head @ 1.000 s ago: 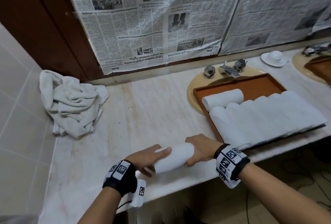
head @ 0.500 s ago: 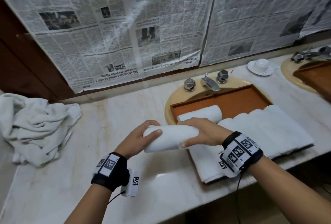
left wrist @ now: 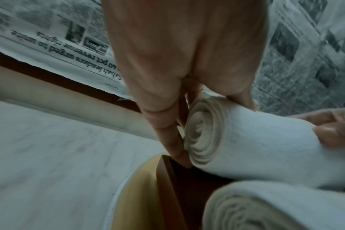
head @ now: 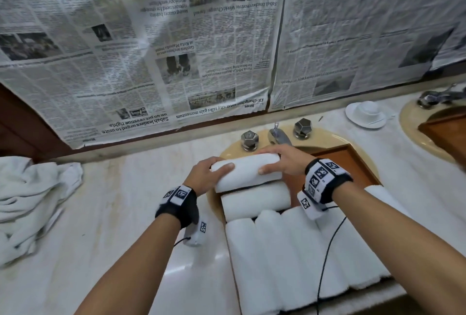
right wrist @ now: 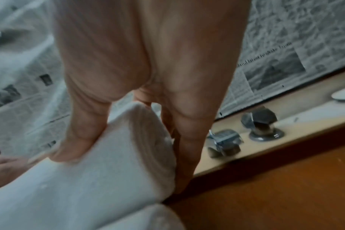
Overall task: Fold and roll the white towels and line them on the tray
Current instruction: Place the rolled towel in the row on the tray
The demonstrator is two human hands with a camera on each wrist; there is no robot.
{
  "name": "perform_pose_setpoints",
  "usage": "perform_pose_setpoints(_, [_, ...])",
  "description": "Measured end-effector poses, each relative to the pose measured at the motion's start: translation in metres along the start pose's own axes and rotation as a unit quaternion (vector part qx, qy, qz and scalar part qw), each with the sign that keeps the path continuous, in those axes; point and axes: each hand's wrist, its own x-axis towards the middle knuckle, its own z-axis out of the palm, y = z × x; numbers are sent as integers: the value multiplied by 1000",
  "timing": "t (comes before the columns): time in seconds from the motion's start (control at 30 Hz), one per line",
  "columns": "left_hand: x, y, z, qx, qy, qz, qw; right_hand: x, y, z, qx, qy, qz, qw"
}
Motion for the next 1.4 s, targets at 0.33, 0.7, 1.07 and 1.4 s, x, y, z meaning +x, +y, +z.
perform_pose_setpoints(0.33, [17, -13, 31, 192, -24, 17, 981, 31, 35, 7, 0, -47, 55, 997])
perform_pose_setpoints(0.7, [13, -11, 37, 199, -29, -67, 977, 36, 31, 21, -196, -15, 82, 977])
perform_pose_setpoints(1.07, [0, -17, 45, 99, 1, -60, 993, 24, 23, 27, -210, -6, 92, 973])
perform_pose_setpoints(1.4, [-39, -26, 53, -160, 33, -116, 980, -12, 35, 43, 76, 26, 196, 977])
